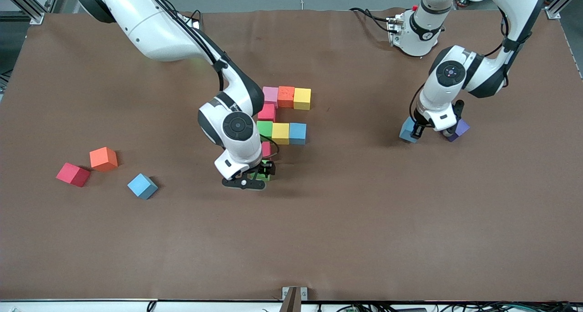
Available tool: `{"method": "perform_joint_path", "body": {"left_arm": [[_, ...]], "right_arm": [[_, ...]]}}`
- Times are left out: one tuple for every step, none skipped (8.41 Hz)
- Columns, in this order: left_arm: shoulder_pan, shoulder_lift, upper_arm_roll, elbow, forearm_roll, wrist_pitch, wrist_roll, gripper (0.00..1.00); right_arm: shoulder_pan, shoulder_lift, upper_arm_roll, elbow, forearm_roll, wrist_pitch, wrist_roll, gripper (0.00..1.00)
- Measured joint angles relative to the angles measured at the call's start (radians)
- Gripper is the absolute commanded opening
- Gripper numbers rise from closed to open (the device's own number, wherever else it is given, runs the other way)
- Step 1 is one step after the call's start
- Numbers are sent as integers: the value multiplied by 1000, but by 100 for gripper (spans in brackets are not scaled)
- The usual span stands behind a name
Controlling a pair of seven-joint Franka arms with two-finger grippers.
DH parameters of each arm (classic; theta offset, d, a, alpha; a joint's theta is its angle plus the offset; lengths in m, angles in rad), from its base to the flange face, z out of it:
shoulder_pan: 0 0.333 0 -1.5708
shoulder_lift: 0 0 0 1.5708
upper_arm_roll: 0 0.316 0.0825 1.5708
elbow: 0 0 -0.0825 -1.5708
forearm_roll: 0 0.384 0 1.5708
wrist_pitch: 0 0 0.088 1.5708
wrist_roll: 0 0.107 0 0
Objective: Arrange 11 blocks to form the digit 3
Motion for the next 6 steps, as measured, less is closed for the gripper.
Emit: {"method": "perform_joint_path", "body": {"left_arm": [[-5,23,-12,61,-1,-29,-46,32],[-31,64,-29,129,-2,-70,-112,32],[-85,116,-34,211,-2,-133,-185,32],[-148,174,-35,292,-2,-190,-258,32],[-219,238,-35,375,-2,-238,-335,32],[-296,300,-34,460,-2,-284,-407,32]], "right_arm": [[-24,-27,0,5,19,-28,-10,100],[-60,-47,-1,27,70,-76,-62,100],[-109,-54,-1,73,123,-139,-142,100],[-157,-57,-1,107,139,-179,-199,100],[-198,-64,-1,119,142,-191,-243,100],[-239,-78,-3,122,142,-196,-279,100]]}}
